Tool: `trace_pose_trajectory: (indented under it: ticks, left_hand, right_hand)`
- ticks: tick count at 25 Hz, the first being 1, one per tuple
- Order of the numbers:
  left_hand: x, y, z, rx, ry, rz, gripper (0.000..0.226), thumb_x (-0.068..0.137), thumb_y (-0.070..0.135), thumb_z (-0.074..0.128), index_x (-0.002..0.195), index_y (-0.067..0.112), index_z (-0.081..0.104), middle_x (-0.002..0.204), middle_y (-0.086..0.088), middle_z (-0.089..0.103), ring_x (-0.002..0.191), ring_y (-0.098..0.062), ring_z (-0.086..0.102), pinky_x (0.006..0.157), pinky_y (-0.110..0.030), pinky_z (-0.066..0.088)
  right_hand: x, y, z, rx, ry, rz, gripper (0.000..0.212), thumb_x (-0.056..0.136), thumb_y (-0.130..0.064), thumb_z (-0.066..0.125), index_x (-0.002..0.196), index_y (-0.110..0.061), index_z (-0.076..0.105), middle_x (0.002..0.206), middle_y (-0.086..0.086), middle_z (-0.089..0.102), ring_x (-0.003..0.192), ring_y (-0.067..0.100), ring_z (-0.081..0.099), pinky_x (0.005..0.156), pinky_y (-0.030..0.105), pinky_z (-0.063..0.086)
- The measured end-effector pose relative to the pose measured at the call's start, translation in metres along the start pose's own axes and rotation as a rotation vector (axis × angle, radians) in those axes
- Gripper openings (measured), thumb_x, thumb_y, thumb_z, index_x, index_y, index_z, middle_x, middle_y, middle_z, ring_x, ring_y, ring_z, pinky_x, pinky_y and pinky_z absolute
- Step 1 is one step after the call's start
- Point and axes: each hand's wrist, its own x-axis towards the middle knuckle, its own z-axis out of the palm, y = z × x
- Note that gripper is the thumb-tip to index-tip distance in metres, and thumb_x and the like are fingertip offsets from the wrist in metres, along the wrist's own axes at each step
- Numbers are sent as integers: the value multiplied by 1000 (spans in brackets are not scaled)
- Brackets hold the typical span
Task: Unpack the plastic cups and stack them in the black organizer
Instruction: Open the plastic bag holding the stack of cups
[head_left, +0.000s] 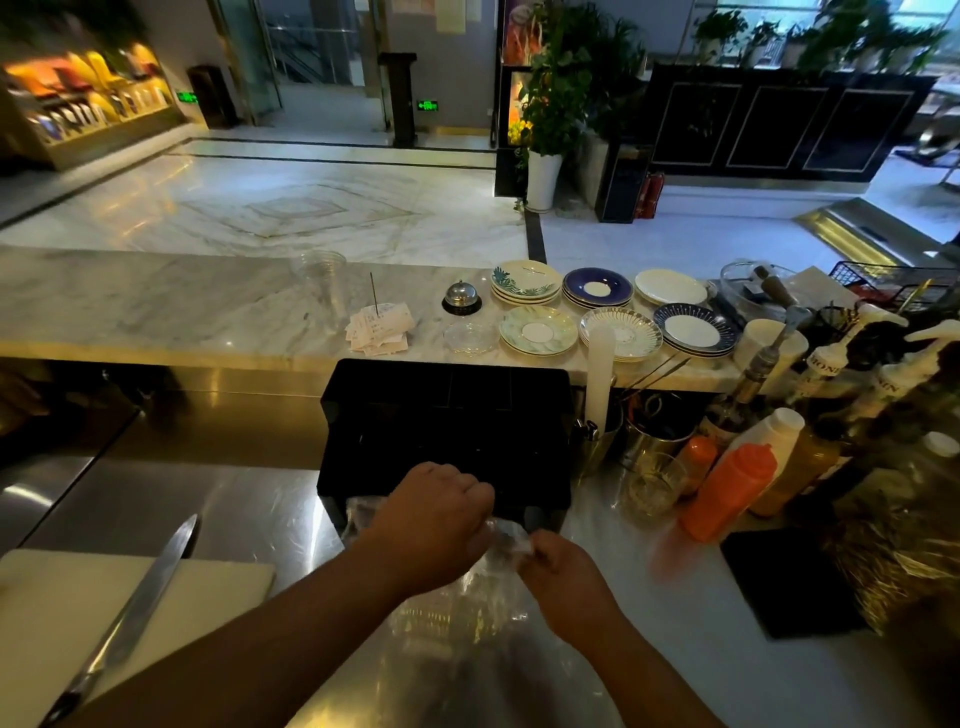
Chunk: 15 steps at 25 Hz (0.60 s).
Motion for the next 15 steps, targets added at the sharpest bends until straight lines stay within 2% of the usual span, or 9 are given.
trace_pose_trajectory:
  ticks: [2,4,6,9,11,13,15]
  left_hand:
    - [-9,-11,0,-32,32,-53,30,86,53,59,102,28,65,96,7,69,88,-14,62,85,-39,56]
    - [-31,-18,10,31,-39,-64,63,76,65,63,127,27,62,129,1,67,116,-19,61,102,-44,53]
    - [-52,-28,21,95,-111,-81,79,72,68,63,139,26,57,146,-3,60,131,-25,57,109,-52,48]
    - [-64,-47,27,76,-60,-147,61,76,49,76,130,23,63,138,-6,65,123,-29,64,103,-49,52]
    - [-63,-53,26,68,14,-94,38,81,39,72,115,22,68,125,-3,71,113,-27,68,94,-44,55]
    - [-60,-54,24,78,44,20,22,86,35,64,104,22,69,113,-1,73,107,-23,68,90,-40,54]
    - [-55,-54,20,86,24,63,24,86,40,65,103,24,69,114,0,71,110,-23,65,93,-40,52]
  right_hand:
    - [1,-2,-1,3,-30,-7,22,99,-30,57,80,-19,62,65,-3,55,56,8,47,55,26,41]
    - [1,-2,-3,-19,-47,-20,23,99,-31,56,79,-24,61,64,-4,55,56,7,48,55,24,40]
    - [3,0,-5,-27,-52,-20,23,100,-31,55,80,-21,61,64,-4,53,55,5,47,54,22,40]
    - [5,4,-8,-20,-46,-20,27,101,-31,55,81,-14,61,62,-3,50,50,1,43,50,18,37]
    - [6,8,-9,-12,-29,-24,29,101,-33,55,79,-16,60,61,-4,49,45,-1,40,46,14,35]
    - [8,11,-10,-27,-16,-35,31,102,-35,55,87,-9,64,63,-3,51,43,-2,41,45,11,35]
    - [9,13,-9,-26,-14,-45,34,103,-35,54,87,-7,63,65,-1,51,43,-3,43,44,10,36]
